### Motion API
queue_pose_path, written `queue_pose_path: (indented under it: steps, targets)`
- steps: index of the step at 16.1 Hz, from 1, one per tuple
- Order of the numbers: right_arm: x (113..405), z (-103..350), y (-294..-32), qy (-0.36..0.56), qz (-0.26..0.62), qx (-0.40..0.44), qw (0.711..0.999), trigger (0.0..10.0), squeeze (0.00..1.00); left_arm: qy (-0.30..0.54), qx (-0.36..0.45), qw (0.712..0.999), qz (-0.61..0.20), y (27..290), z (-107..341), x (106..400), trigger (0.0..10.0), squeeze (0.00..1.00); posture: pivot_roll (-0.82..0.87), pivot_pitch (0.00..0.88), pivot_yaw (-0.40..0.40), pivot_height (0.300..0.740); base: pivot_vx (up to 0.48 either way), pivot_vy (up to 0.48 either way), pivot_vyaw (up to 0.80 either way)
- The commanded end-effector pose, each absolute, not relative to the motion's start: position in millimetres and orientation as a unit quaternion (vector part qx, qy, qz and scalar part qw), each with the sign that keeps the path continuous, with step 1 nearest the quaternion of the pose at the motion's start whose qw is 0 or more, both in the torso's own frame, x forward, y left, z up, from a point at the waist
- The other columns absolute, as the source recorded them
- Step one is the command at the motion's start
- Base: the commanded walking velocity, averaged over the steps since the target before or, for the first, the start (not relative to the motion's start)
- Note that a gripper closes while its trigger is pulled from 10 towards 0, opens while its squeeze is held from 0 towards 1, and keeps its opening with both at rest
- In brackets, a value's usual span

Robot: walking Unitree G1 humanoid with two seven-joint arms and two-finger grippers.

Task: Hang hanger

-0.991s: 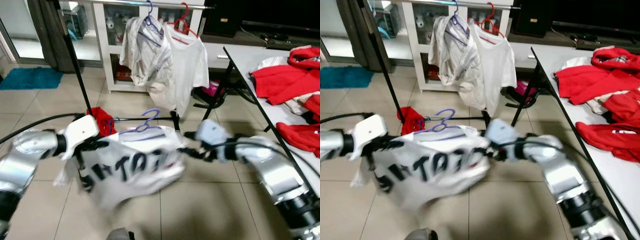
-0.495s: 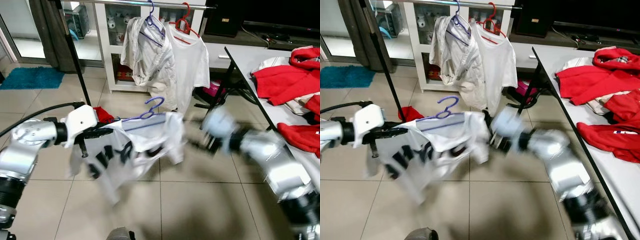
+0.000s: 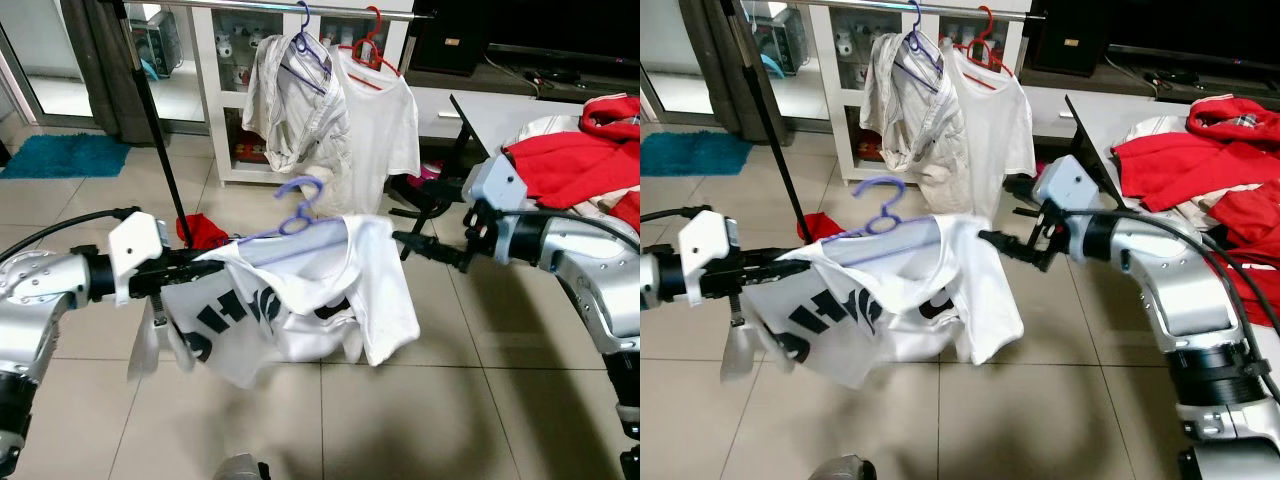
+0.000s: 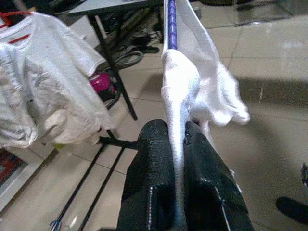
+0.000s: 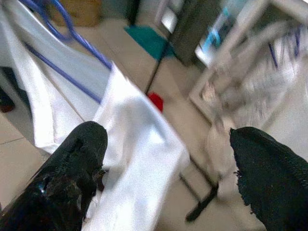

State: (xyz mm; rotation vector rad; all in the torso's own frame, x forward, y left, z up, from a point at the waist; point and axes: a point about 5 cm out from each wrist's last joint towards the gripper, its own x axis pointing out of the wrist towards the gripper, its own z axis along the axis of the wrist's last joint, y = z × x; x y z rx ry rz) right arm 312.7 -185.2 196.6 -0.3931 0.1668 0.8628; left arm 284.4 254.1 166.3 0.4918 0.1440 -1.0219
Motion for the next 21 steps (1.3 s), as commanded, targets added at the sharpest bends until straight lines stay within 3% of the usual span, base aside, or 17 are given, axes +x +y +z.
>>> queue_pose_path:
  steps: [1,4,6,9,11,14,15,16,17,21]
  targets:
    - [307,186,-181,0.12,0.38,-0.153,0.904,10.0,0.0,0.035,0.214,0.86,-0.462,253,179,286,0.0,0.0,-0.02,0.002,-0.051,0.74,0.0,0.0,0.0]
    - [296,170,-162,0.143,0.367,-0.096,0.914,10.0,0.0,0.018,0.177,0.866,-0.467,244,182,283,0.0,0.0,-0.03,0.006,-0.044,0.74,0.0,0.0,0.0]
    - [290,147,-132,0.165,0.334,-0.054,0.926,10.0,0.0,0.008,0.162,0.865,-0.475,233,182,281,0.0,0.0,-0.03,0.015,-0.035,0.74,0.0,0.0,0.0]
    - [302,144,-108,0.16,0.237,0.014,0.958,10.0,0.0,0.014,0.152,0.867,-0.474,224,179,276,0.0,0.0,-0.02,0.025,-0.029,0.74,0.0,0.0,0.0]
    - [307,150,-97,0.151,0.206,0.065,0.965,10.0,0.0,0.02,0.152,0.869,-0.47,222,177,274,0.0,0.0,-0.01,0.029,-0.03,0.74,0.0,0.0,0.0]
    - [310,141,-99,0.162,0.157,0.03,0.974,10.0,0.0,0.017,0.146,0.872,-0.467,218,180,272,0.0,0.0,-0.01,0.035,-0.031,0.74,0.0,0.0,0.0]
    - [311,140,-99,0.162,0.151,0.029,0.975,9.6,0.0,0.017,0.146,0.872,-0.467,218,180,272,0.0,0.0,-0.01,0.035,-0.031,0.74,0.0,0.0,0.0]
    - [313,139,-101,0.163,0.142,0.032,0.976,1.5,0.0,0.02,0.148,0.871,-0.467,219,180,272,0.0,0.0,0.0,0.035,-0.03,0.74,0.0,0.0,0.0]
    - [313,138,-102,0.163,0.139,0.039,0.976,0.0,0.0,0.022,0.15,0.871,-0.467,219,180,272,0.0,0.0,0.0,0.035,-0.03,0.74,0.0,0.0,0.0]
    - [317,137,-104,0.159,0.135,0.044,0.977,0.0,0.0,0.025,0.151,0.869,-0.47,218,181,272,0.0,0.0,0.0,0.031,-0.029,0.74,0.0,0.0,0.0]
